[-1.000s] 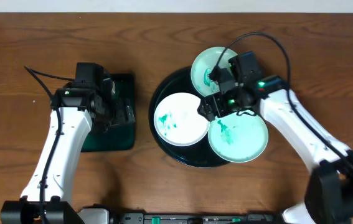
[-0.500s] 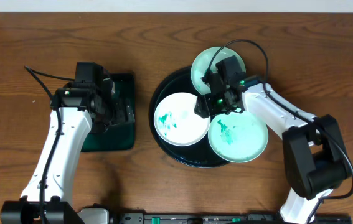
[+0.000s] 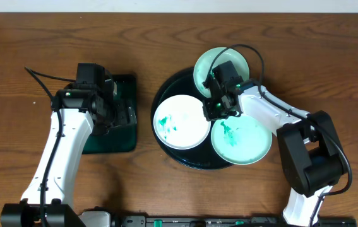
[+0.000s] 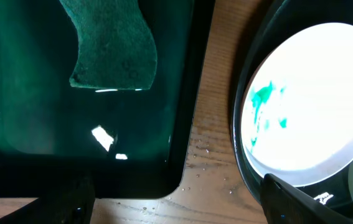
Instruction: Clean dirty plates on tray and stack at the side
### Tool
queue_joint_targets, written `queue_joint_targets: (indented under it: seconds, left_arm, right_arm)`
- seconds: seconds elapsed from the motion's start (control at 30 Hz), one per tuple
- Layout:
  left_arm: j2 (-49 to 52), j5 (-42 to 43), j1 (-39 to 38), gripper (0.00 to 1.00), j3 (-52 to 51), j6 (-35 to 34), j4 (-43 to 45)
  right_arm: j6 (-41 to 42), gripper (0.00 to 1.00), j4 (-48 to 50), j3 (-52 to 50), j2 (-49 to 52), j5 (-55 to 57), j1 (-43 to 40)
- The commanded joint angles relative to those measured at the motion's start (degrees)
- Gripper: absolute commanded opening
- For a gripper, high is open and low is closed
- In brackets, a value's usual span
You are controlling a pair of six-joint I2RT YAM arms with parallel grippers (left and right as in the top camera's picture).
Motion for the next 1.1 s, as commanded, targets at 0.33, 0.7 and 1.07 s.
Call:
queue_joint_targets:
  seconds: [0.33,0.7,1.07]
  left_arm:
    - [1.88,-8.41,0.15,0.85,-0.20,-0.74,4.33]
    - [12.85,-9.51,0.26,0.55,-0.20,-0.07,16.72]
    - [22.23,-15.80,2.34,0.47,-0.20,-0.07,21.70]
  right_arm:
    - [1.73,0.01,-0.42,0.11,0.33,-1.03,0.68]
    - [0.39,0.01,-2.89,0.11,0.33,-1.07,0.68]
    - [-1.09,0.01,-4.72,0.11,0.33,-1.20,0.66]
